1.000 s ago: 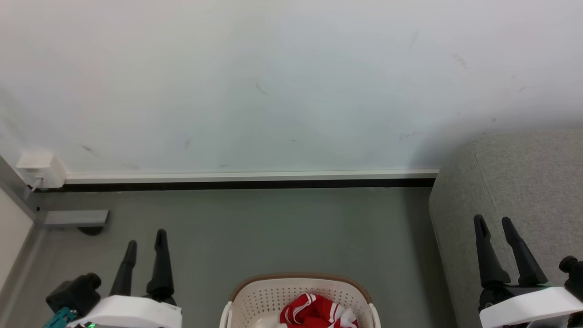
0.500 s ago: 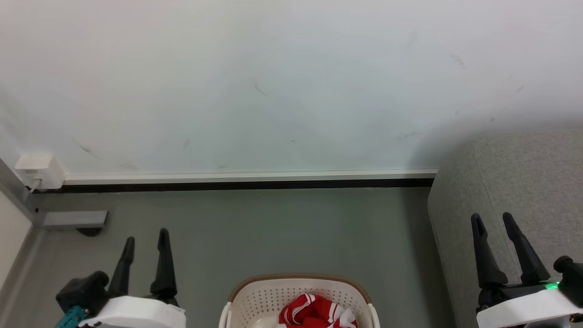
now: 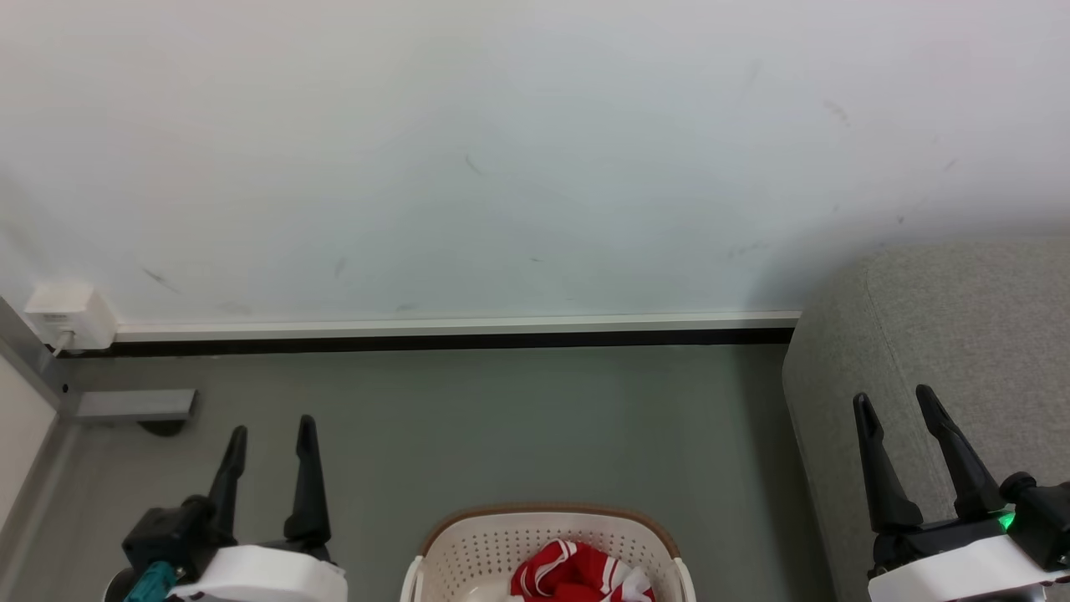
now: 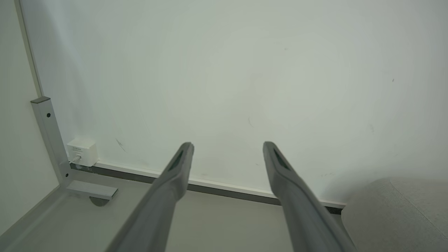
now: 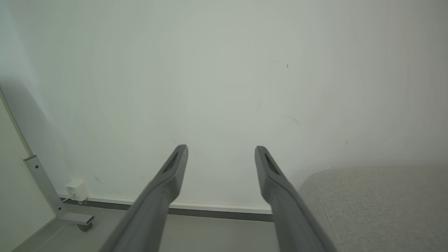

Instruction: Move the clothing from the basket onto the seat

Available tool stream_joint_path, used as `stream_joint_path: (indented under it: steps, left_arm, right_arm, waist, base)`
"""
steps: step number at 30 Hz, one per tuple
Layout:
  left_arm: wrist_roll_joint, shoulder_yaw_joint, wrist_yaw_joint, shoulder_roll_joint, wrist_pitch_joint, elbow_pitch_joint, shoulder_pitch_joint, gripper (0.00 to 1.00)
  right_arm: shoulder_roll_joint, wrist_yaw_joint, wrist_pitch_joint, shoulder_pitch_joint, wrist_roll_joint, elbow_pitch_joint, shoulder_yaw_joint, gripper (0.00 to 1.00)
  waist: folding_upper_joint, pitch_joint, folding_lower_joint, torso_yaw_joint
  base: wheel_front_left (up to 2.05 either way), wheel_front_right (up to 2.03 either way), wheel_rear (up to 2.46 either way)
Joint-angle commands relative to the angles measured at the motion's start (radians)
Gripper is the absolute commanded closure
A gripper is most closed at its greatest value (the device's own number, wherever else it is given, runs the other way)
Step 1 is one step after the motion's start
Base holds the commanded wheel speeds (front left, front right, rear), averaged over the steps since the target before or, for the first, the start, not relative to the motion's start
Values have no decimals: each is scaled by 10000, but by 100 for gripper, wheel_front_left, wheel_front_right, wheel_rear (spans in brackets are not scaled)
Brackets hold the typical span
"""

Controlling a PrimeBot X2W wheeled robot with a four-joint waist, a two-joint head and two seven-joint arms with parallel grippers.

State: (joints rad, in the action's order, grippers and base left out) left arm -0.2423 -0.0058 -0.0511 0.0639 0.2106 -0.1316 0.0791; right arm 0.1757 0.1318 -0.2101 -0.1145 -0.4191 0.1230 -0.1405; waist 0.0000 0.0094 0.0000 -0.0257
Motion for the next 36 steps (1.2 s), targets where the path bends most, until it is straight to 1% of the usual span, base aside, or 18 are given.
stream_joint_path:
  steps: [1,27,36]
  left_arm:
    - [281,9,-30,74,63,72,-27,0]
    - [2282,15,-203,89,563,68,-53,0]
    - [2219,84,-163,54,541,59,-91,0]
  right_arm:
    - [93,-16,-66,-147,199,-114,-24,0]
    - [126,-21,-566,-138,1750,-372,-200,0]
    - [125,-21,-558,-128,1648,-371,-144,0]
  waist:
    - [0,-1,0,0]
    - [0,-66,0,-121]
    - [0,-68,0,-134]
  base:
    - [0,0,0]
    - [0,0,0]
    - [0,0,0]
